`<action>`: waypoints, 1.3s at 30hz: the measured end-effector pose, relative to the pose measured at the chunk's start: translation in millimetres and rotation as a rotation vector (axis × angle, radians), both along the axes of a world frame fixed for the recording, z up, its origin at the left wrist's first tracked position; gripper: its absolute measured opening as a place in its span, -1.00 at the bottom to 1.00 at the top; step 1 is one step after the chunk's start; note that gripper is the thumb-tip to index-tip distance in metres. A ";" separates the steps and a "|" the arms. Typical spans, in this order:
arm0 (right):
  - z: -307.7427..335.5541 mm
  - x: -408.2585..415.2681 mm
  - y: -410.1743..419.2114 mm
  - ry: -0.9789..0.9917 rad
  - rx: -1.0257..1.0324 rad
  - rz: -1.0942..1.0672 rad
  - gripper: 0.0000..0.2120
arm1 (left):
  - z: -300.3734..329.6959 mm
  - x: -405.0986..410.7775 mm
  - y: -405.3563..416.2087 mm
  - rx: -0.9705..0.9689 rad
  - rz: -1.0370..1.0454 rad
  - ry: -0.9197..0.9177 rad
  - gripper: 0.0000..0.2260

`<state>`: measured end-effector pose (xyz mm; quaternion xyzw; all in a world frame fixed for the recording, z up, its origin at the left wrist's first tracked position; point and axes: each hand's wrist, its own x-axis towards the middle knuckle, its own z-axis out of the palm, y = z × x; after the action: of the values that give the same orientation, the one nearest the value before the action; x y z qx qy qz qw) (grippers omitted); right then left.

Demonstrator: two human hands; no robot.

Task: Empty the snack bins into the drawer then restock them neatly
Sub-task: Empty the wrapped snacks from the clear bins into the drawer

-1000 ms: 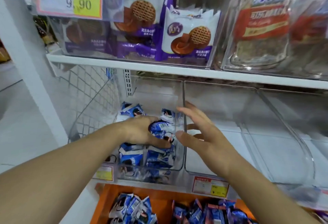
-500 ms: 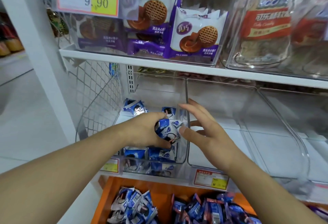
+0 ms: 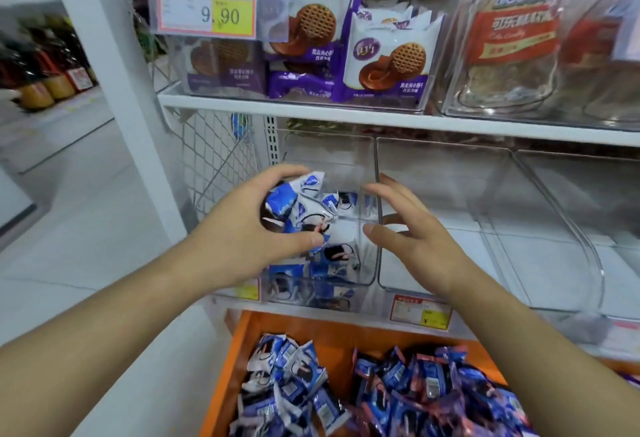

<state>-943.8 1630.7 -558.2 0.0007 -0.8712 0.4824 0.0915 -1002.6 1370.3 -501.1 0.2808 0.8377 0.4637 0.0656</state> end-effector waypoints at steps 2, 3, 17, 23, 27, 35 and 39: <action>-0.8 -0.1 -0.6 -0.006 -0.007 -0.014 -0.52 | 0.7 25.4 -17.6 0.019 -0.036 -0.007 -0.34; -1.1 -0.9 -0.6 -0.010 -0.006 -0.022 -0.51 | -4.2 36.8 -25.3 -0.020 -0.053 0.001 -0.36; -4.5 -3.6 -0.9 -0.002 0.022 0.003 -0.43 | -153.1 79.3 -82.4 -0.874 -0.384 -0.064 -0.11; -6.5 -1.1 -2.2 0.002 -0.014 0.004 -0.45 | -130.7 78.0 -65.4 -0.716 -0.365 0.047 -0.34; -4.2 1.5 -2.7 -0.018 -0.042 0.001 -0.51 | -63.1 64.1 -27.1 -0.267 -0.203 0.134 -0.69; 0.3 3.3 -2.3 -0.022 -0.064 0.018 -0.54 | -56.0 -53.8 53.6 -0.409 -0.261 -0.058 -0.39; -0.8 1.7 0.7 -0.021 -0.043 0.019 -0.53 | -85.1 -81.2 67.5 -0.584 -0.412 -0.134 -0.11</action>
<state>-942.1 1631.4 -559.0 0.0018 -0.8614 0.5020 0.0780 -1083.7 1437.8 -586.3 0.3824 0.8544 0.1995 0.2898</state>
